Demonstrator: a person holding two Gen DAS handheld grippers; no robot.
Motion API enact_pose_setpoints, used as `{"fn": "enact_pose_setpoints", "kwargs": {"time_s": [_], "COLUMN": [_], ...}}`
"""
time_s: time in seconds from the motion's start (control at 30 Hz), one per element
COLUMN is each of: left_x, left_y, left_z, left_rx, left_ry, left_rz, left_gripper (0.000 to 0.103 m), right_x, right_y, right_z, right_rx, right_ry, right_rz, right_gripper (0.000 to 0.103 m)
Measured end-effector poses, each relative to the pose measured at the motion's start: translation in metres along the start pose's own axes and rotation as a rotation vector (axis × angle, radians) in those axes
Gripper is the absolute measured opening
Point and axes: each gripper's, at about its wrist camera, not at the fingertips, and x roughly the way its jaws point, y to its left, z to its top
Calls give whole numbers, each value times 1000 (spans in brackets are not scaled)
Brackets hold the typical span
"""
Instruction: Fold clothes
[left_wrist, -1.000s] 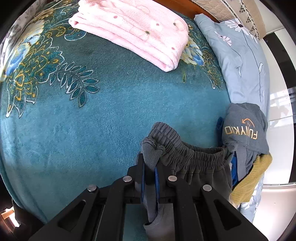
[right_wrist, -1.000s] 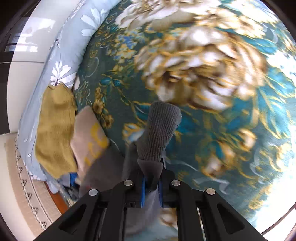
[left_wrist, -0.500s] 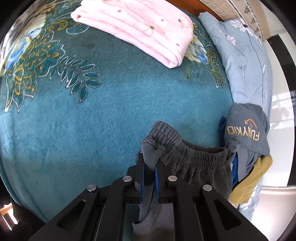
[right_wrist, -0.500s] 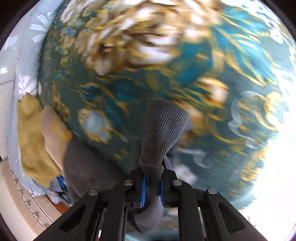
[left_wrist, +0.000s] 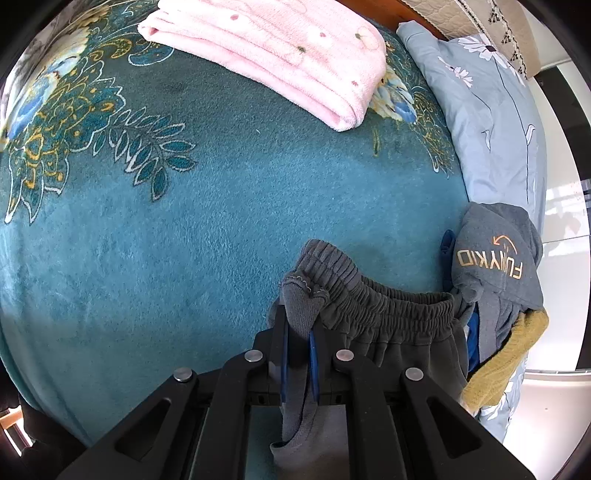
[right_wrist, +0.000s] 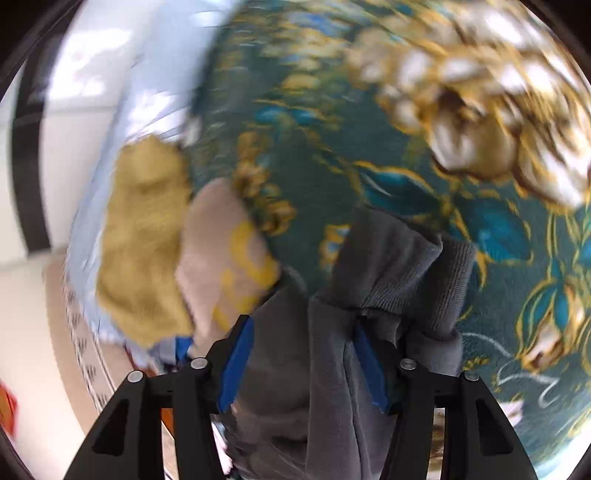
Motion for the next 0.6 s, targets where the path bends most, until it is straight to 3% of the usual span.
{"fn": "enact_pose_setpoints", "kwargs": {"time_s": [0.1, 0.17, 0.23, 0.33, 0.43, 0.6], "left_x": [1, 1, 1, 0, -1, -2], "left_y": [0, -1, -3, -4, -3, -2], "left_z": [0, 0, -1, -1, -1, -1], "left_rx": [-2, 1, 8, 14, 8, 6], "left_ry": [0, -3, -6, -9, -10, -10], "left_rz": [0, 4, 8, 7, 0, -15], "left_gripper": [9, 9, 9, 9, 9, 9], "right_x": [-35, -57, -68, -68, -43, 4], "right_y": [1, -11, -35, -64, -66, -56], "right_z": [-12, -17, -20, -26, -33, -44], "right_rx": [-157, -235, -235, -199, -223, -188], "right_ry": [-87, -177, -205, -184, -131, -125], "right_rz": [42, 15, -40, -107, -145, -188], "right_gripper": [59, 59, 59, 59, 57, 34]}}
